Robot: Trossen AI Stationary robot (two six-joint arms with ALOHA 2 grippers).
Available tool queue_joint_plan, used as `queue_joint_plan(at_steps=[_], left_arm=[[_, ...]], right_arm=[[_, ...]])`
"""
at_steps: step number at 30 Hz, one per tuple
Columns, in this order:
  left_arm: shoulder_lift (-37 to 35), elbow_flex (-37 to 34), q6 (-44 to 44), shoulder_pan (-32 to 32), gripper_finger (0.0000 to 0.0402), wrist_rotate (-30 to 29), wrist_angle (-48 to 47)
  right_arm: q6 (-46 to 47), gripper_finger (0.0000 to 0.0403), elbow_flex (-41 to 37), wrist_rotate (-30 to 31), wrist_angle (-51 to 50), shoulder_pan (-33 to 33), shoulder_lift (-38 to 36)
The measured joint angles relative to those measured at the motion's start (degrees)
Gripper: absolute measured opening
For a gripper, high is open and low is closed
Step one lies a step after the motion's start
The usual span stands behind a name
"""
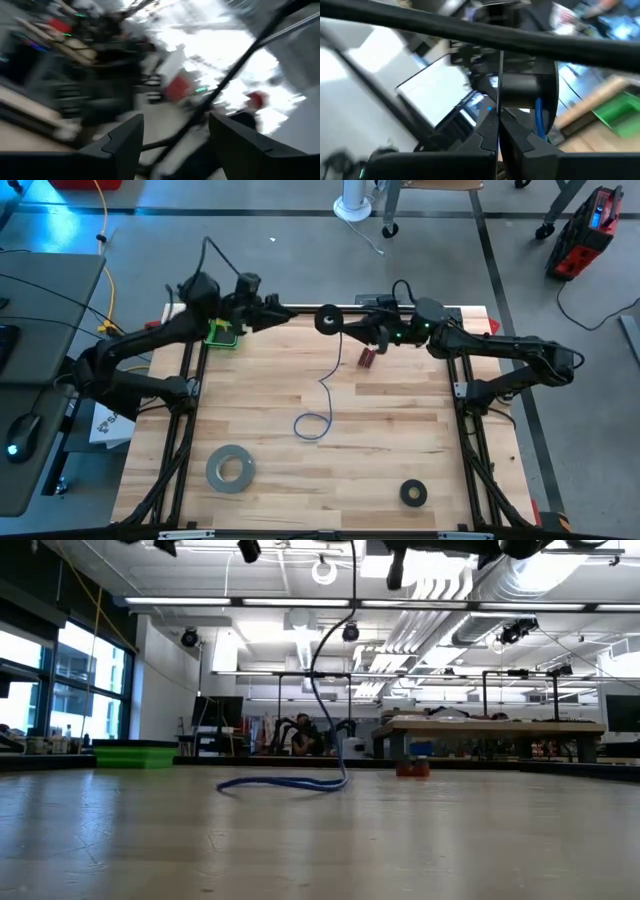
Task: Coil cords
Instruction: Coil the blue wire onto the spool
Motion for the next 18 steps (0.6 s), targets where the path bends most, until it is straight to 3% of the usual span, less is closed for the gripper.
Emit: queue_joint_plan(at_steps=[2, 5, 10, 18], left_arm=[[0.0, 3.9, 5.8, 0.5, 0.0218, -2.2, -6.5], [-0.1, 6.8, 7.7, 1.1, 0.0219, -5.0, -8.0], [-0.1, 8.7, 7.1, 1.8, 0.0219, -3.8, -8.4], [-0.1, 9.1, 12.4, -1.8, 0.0219, -3.5, -9.3]], right_arm=[[-4.8, 0.0000, 1.9, -2.1, -1.9, 1.0, 0.0], [-14.6, 0.0000, 7.0, -3.4, -12.4, 2.8, 0.0], [-28.3, 0.0000, 16.4, 1.2, -30.1, 4.7, 0.0], [-36.4, 0.0000, 26.1, 1.2, -35.2, 4.2, 0.0]])
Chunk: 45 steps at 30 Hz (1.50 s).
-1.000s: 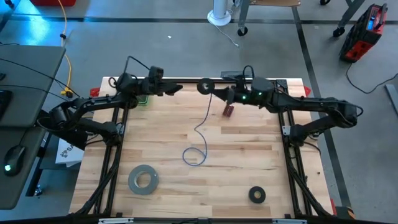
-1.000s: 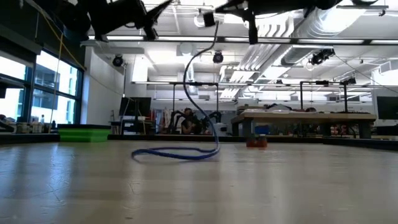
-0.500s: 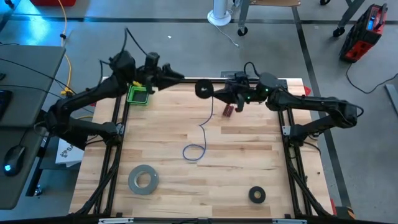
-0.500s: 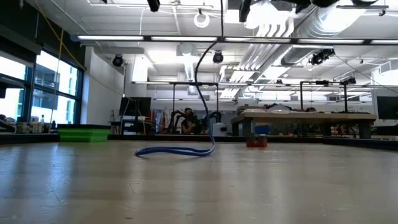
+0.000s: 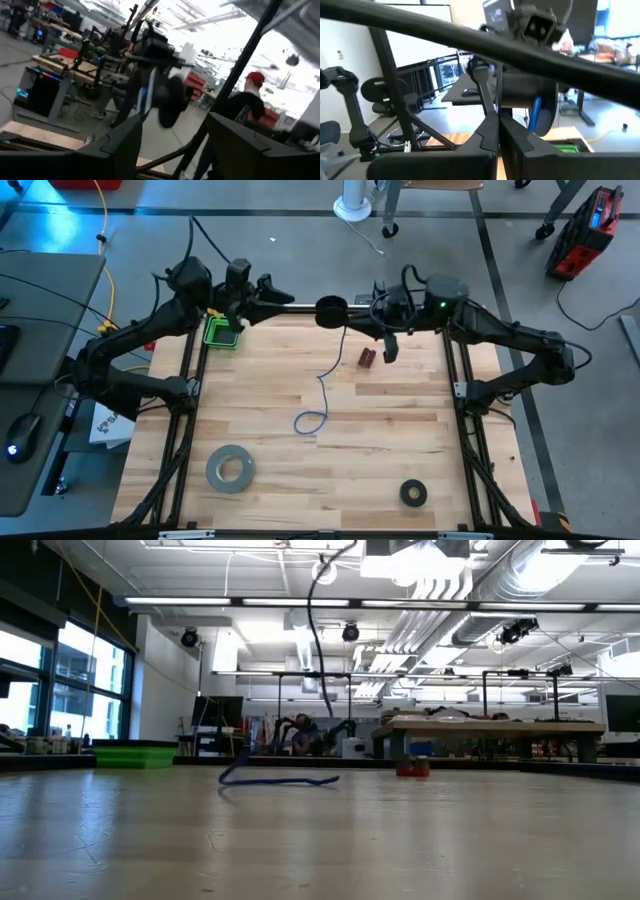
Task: Coil cords
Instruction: Coil the blue wire onto the spool
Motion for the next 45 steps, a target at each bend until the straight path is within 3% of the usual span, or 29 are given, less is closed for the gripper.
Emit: queue_joint_plan(at_steps=[7, 13, 19, 23, 40, 45], left_arm=[[0.0, 0.0, 9.7, -3.6, 0.0219, -4.0, 0.1], [0.3, 0.0, 18.5, -7.5, 0.0219, -7.4, 0.0], [0.3, 0.0, 25.2, -9.6, 0.0219, -15.4, -2.6], [0.3, 0.0, 26.8, -9.9, 0.0219, -19.4, -4.1], [1.1, 0.0, 29.8, -13.6, 0.0218, -20.4, -2.4], [2.4, 0.0, 29.5, -13.9, 0.0209, -23.2, -2.3]], right_arm=[[-1.5, 0.0000, 1.5, -0.3, -1.6, 0.0, 0.3], [-3.6, 0.0000, 1.5, 3.7, -1.2, 0.0, 1.9], [-3.6, 0.0000, 1.5, 5.3, 0.6, 0.1, 2.6], [-3.6, 0.0000, 1.5, 5.4, 1.4, 0.8, 2.8], [-2.4, 0.0000, 1.5, 5.5, 5.4, 1.0, 5.0], [-2.5, 0.0000, 1.5, 5.5, 5.3, 1.0, 5.1]])
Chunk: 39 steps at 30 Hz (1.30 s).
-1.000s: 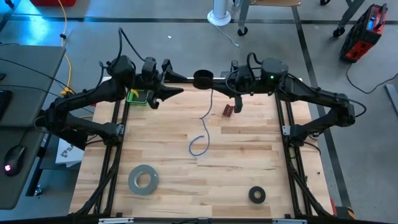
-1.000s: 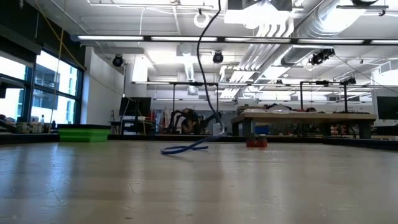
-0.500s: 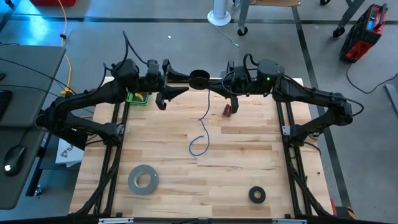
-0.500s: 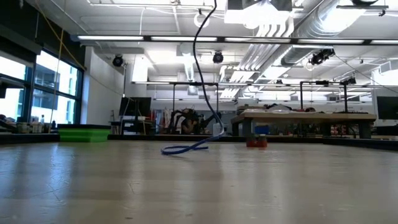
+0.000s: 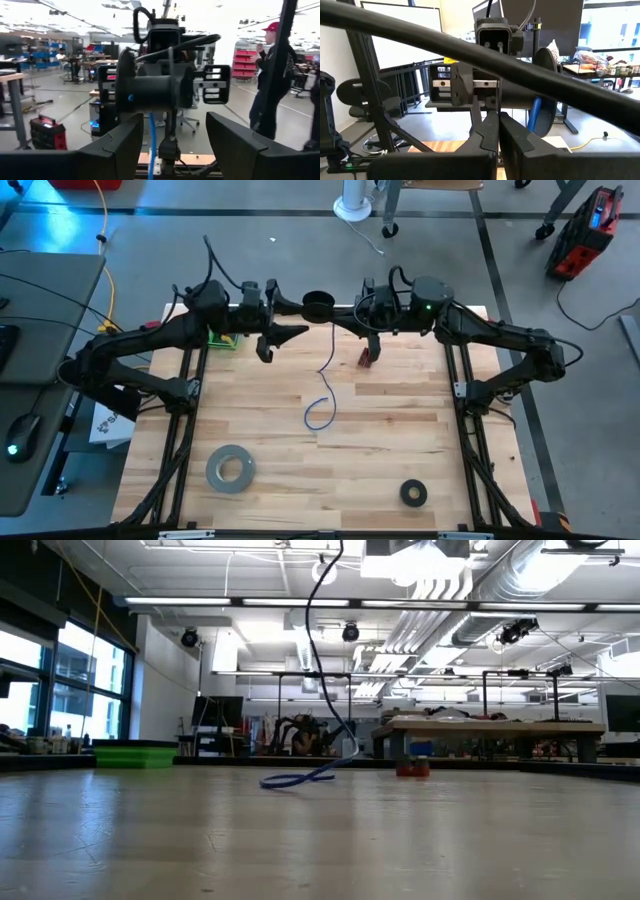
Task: Coil cords
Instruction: Coil the blue wire onto the spool
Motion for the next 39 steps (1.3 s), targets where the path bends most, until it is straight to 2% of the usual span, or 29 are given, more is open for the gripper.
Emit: queue_joint_plan(at_steps=[6, 17, 26, 34, 39], left_arm=[[0.3, 0.0, 0.0, 0.0, 0.0185, -0.9, 2.3], [0.2, 0.0, 0.4, 0.0, 0.0107, -3.4, 2.6], [0.2, 0.0, -2.0, 0.1, 0.0008, -3.1, 2.4], [-0.6, 0.0, -6.7, 1.8, 0.0003, -2.5, 0.1], [-2.3, 0.0, -9.3, 3.7, 0.0002, -2.9, -2.1]], right_arm=[[0.0, 0.0000, 0.0, 0.0, -0.6, 0.0, 0.0], [0.0, 0.0000, 0.0, 0.0, 0.0, 0.0, 0.0], [0.1, 0.0000, 0.0, 0.1, 0.3, -0.1, 0.0], [3.5, 0.0001, 0.0, 0.5, 0.5, 0.0, 0.0], [4.3, 0.0036, 0.0, 0.0, 1.3, -0.2, -0.2]])
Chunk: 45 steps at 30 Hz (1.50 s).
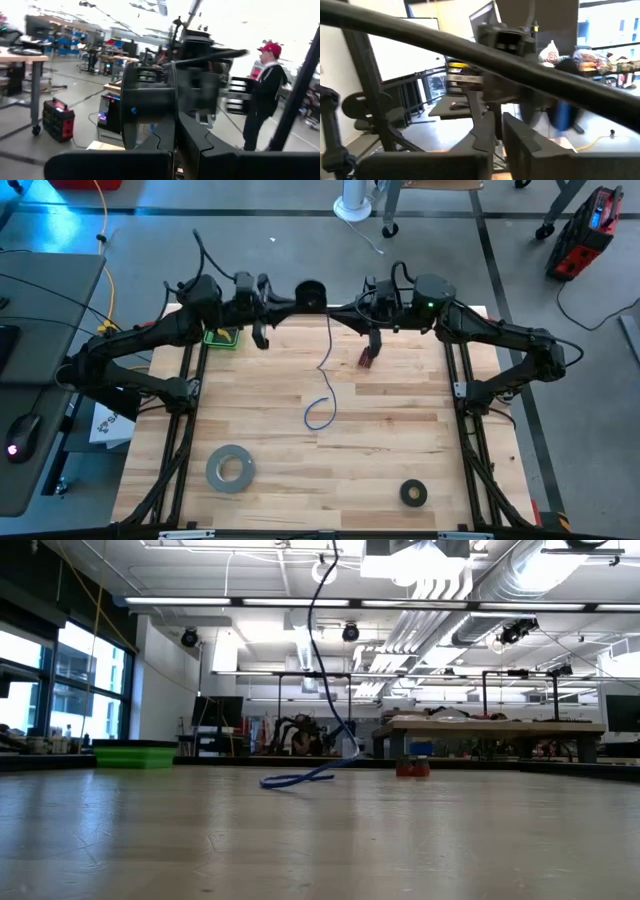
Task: Coil cords
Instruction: Coil the blue wire onto the spool
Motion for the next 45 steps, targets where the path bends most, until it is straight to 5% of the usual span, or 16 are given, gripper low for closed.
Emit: queue_joint_plan(at_steps=[7, 12, 15, 22, 45], left_arm=[[-1.3, -0.1, -8.0, 1.6, 0.0001, 5.0, -0.3], [-2.4, -0.1, -21.6, 4.7, 0.0001, 16.1, 1.3], [-3.2, -0.1, -30.0, 6.7, 0.0001, 21.3, 4.8], [-1.9, 0.0, -44.2, 8.1, 0.0000, 23.1, 20.5], [-1.5, 0.0, -48.0, 7.9, 0.0000, 20.0, 24.5]], right_arm=[[0.2, 0.0133, 0.0, 0.9, -0.6, -0.4, 0.1], [1.0, 0.0166, 0.0, 0.6, -2.6, -0.4, 0.1], [2.7, 0.0168, 0.0, -0.9, -2.0, -0.4, 0.1], [5.8, 0.0168, 0.0, -4.5, 2.6, 0.2, 2.6], [9.5, 0.0134, 0.0, -9.9, 8.2, 0.0, 4.1]])
